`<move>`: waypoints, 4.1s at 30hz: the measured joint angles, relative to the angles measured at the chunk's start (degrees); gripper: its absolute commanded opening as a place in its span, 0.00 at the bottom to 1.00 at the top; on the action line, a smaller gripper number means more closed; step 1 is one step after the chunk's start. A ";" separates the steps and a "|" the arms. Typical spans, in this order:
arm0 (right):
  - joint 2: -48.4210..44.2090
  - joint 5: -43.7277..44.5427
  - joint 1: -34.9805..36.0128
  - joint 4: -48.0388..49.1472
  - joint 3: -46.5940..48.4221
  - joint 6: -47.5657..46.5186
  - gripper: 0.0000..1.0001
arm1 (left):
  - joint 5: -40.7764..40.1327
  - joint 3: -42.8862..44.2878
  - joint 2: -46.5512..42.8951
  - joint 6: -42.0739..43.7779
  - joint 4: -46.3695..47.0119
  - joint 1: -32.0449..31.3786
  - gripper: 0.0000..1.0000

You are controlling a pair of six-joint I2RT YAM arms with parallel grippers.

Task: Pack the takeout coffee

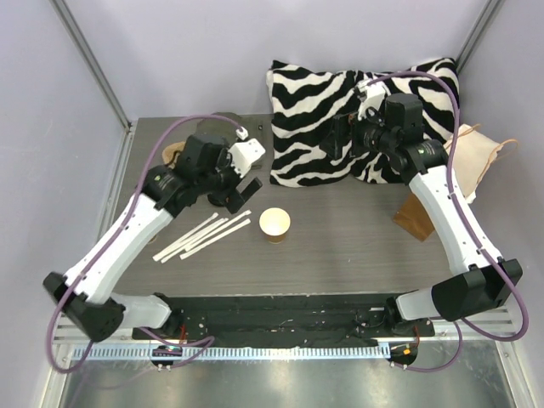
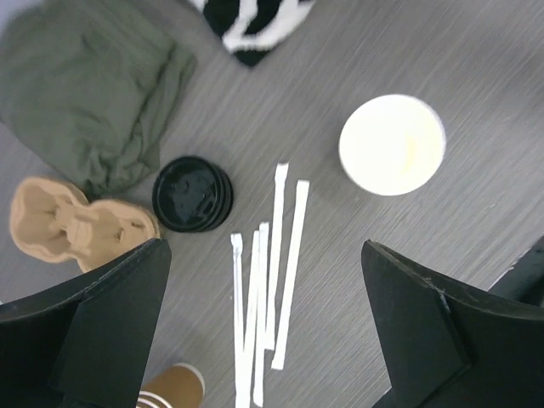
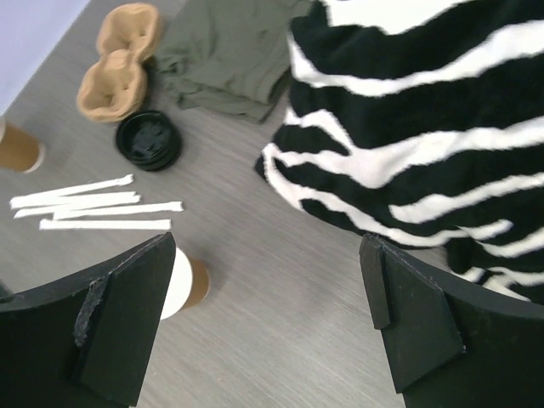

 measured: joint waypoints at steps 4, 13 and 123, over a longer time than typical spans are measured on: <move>0.02 -4.83 0.00 -0.31 -0.96 -0.55 1.00 | 3.72 1.38 8.22 2.95 -2.75 5.16 1.00; 1.36 -9.55 0.00 -0.74 -1.53 -0.72 1.00 | 9.07 4.24 20.90 9.90 -9.46 11.54 1.00; -27.85 -10.97 18.05 21.79 -24.63 -13.57 0.63 | 69.51 -13.77 11.93 -118.09 105.66 13.66 0.00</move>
